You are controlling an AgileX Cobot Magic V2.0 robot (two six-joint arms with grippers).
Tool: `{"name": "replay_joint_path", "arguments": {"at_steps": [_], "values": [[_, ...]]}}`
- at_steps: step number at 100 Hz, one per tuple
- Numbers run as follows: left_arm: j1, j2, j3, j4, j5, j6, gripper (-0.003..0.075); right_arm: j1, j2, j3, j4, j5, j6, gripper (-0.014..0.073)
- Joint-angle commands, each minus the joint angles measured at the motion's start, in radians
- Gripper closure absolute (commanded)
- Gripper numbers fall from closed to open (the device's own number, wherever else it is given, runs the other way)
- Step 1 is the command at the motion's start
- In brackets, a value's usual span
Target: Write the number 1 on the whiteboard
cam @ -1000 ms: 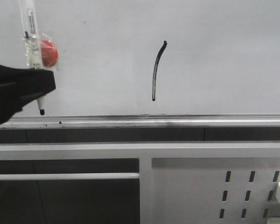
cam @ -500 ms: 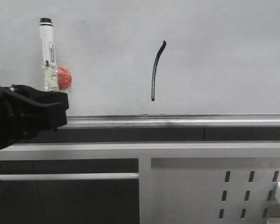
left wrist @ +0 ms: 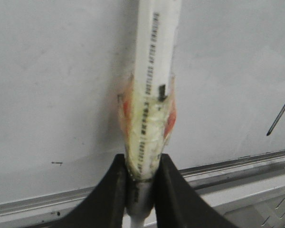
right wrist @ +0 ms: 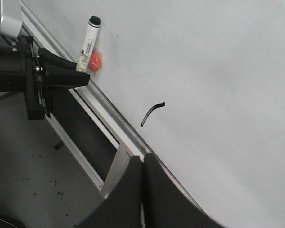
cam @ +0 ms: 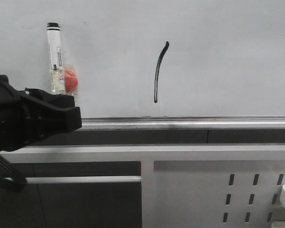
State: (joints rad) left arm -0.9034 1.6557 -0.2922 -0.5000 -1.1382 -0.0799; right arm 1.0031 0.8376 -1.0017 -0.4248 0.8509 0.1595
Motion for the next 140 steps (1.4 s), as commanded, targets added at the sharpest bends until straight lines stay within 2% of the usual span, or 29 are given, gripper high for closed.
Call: {"name": "replay_joint_path", "arguments": {"at_steps": [1,140], "values": [[0.000,-0.023,-0.019,-0.011,-0.222,-0.001,0.0740,0.001,-0.006,-0.023,-0.041,-0.064,-0.002,0.0663],[0.019,-0.022,-0.041,-0.039,-0.224,-0.001,0.0724,0.001,-0.006,-0.023,-0.041,-0.068,-0.002,0.0663]]}}
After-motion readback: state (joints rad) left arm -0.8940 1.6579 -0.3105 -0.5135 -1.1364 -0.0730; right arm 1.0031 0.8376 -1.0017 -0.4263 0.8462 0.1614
